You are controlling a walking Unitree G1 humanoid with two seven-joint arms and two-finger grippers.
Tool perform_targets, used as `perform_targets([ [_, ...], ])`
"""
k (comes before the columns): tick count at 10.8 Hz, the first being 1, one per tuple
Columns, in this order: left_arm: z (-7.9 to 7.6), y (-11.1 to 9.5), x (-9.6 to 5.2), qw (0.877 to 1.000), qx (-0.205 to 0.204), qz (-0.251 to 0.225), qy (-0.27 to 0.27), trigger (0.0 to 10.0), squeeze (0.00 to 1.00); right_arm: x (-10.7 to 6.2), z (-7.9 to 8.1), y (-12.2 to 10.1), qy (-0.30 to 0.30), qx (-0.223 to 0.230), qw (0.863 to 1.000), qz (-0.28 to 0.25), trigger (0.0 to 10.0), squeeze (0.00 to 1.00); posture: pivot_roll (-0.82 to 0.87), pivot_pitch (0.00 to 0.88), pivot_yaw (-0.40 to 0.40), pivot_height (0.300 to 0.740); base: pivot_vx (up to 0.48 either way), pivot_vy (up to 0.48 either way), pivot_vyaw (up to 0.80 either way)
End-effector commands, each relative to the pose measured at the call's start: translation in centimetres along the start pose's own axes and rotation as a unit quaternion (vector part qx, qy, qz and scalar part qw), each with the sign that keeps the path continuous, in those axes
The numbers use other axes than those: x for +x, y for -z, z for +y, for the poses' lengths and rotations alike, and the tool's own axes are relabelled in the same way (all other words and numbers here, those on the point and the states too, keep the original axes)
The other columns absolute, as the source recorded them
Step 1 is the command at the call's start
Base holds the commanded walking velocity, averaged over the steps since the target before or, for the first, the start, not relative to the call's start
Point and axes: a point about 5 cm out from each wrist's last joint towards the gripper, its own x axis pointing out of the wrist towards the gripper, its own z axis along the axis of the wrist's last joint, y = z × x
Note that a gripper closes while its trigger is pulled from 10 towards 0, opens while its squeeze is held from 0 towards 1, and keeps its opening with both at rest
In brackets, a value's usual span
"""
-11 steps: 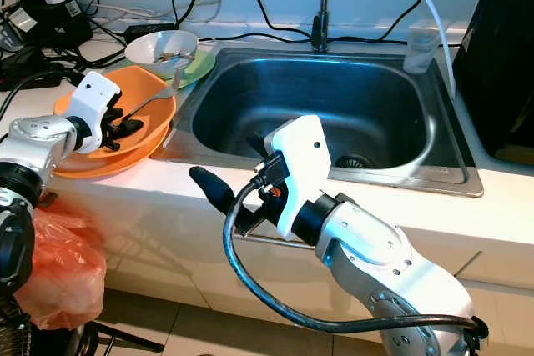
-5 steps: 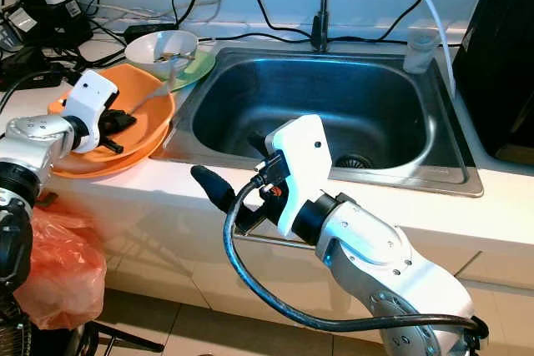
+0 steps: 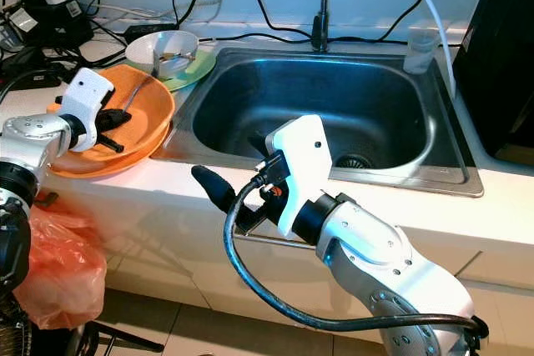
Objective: Kitchen organization
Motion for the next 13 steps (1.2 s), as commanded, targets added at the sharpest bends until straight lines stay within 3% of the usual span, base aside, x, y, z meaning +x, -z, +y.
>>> perform_targets([
  [1, 0.5, -0.7, -0.1, 1.0, -0.009, -0.018, -0.02, 0.0, 0.0, 0.1, -0.2, -0.1, 0.0, -0.001, 1.0, -0.003, 10.0, 0.38, -0.13, 0.0, 0.105, 0.74, 0.0, 0.0, 0.0],
  [5, 1.2, -3.1, -0.3, 0.992, -0.036, -0.096, -0.066, 0.0, 0.0, 0.5, -1.1, -0.5, 0.004, -0.012, 1.0, -0.009, 10.0, 0.38, -0.13, 0.0, 0.102, 0.74, 0.0, 0.0, 0.0],
  [7, 0.4, -6.1, 0.0, 0.981, -0.063, -0.171, -0.066, 0.0, 0.0, 1.0, -1.7, -0.9, 0.001, -0.025, 1.0, -0.019, 10.0, 0.38, -0.13, 0.0, 0.104, 0.74, 0.0, 0.0, 0.0],
  [8, -0.2, -7.3, 0.2, 0.975, -0.074, -0.198, -0.061, 0.0, 0.0, 1.2, -2.0, -0.9, 0.001, -0.028, 0.999, -0.02, 10.0, 0.38, -0.13, 0.0, 0.103, 0.74, 0.0, 0.0, 0.0],
  [9, -1.6, -9.4, 0.6, 0.962, -0.099, -0.25, -0.046, 0.0, 0.0, 1.3, -2.3, -0.7, -0.005, -0.033, 0.999, -0.013, 10.0, 0.37, -0.13, 0.0, 0.096, 0.74, 0.0, 0.0, 0.0],
  [13, -5.8, -12.1, 1.7, 0.94, -0.15, -0.305, 0.013, 0.0, 0.0, 0.9, -4.6, 1.5, 0.045, -0.041, 0.997, 0.055, 10.0, 0.38, -0.17, 0.0, 0.096, 0.74, 0.0, 0.0, 0.0],
])
